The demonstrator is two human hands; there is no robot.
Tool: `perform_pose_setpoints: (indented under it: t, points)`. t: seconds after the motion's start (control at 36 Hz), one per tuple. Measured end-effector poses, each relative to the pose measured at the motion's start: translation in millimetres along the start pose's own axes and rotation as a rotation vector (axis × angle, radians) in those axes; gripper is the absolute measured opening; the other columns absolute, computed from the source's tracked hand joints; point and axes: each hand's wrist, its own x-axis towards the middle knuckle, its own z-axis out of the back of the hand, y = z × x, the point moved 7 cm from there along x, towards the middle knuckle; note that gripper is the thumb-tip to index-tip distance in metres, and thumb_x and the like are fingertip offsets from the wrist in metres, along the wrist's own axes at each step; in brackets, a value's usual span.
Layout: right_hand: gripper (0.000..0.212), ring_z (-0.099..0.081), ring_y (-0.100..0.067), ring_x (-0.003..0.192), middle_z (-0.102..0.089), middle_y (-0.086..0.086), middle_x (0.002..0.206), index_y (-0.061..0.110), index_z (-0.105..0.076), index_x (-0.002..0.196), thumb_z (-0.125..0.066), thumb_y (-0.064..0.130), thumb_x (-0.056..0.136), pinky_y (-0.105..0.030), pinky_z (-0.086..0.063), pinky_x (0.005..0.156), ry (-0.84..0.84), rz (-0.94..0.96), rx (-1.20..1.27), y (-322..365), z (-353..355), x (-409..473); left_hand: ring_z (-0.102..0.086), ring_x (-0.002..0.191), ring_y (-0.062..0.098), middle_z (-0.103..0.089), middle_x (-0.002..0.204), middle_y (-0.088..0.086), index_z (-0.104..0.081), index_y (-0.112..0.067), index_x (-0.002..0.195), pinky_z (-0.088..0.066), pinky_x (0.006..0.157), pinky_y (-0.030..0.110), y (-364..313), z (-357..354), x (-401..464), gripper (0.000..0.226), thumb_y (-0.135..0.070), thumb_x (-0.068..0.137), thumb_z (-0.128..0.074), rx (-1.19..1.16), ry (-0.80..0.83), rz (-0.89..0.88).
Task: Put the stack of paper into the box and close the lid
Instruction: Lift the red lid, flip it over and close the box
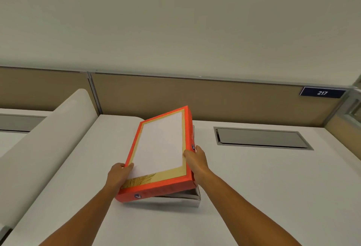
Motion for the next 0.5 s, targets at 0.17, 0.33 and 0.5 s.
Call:
perform_pose_setpoints:
  t: [0.17, 0.33, 0.5]
  points:
    - [0.049, -0.062, -0.027, 0.113, -0.062, -0.001, 0.132, 0.03, -0.037, 0.151, -0.036, 0.018, 0.103, -0.049, -0.055, 0.099, -0.007, -0.009, -0.195, -21.9, 6.9, 6.1, -0.06, 0.114, 0.034, -0.059, 0.131, 0.015, -0.047, -0.007, 0.136, -0.05, 0.097, 0.048, -2.6, -6.5, -9.2, 0.046, -0.027, 0.096, -0.059, 0.031, -0.002, -0.036]
    - [0.052, -0.046, -0.033, 0.135, -0.046, -0.005, 0.152, 0.028, -0.023, 0.158, -0.031, 0.024, 0.107, -0.053, -0.041, 0.113, -0.033, -0.082, -0.299, -42.6, 12.5, 10.5, -0.061, 0.114, 0.035, -0.059, 0.132, 0.016, -0.046, -0.008, 0.136, -0.049, 0.098, 0.048, -4.8, -11.1, -11.0, 0.045, -0.023, 0.096, -0.061, 0.063, -0.024, -0.08]
    - [0.058, -0.038, -0.033, 0.144, -0.035, -0.007, 0.161, 0.023, -0.015, 0.16, -0.031, 0.014, 0.106, -0.049, -0.037, 0.117, -0.032, -0.128, -0.292, -56.0, 16.3, 17.1, -0.062, 0.112, 0.036, -0.06, 0.132, 0.016, -0.045, -0.008, 0.136, -0.051, 0.097, 0.049, -8.9, -14.0, -11.1, 0.048, -0.022, 0.094, -0.062, 0.089, -0.055, -0.129]
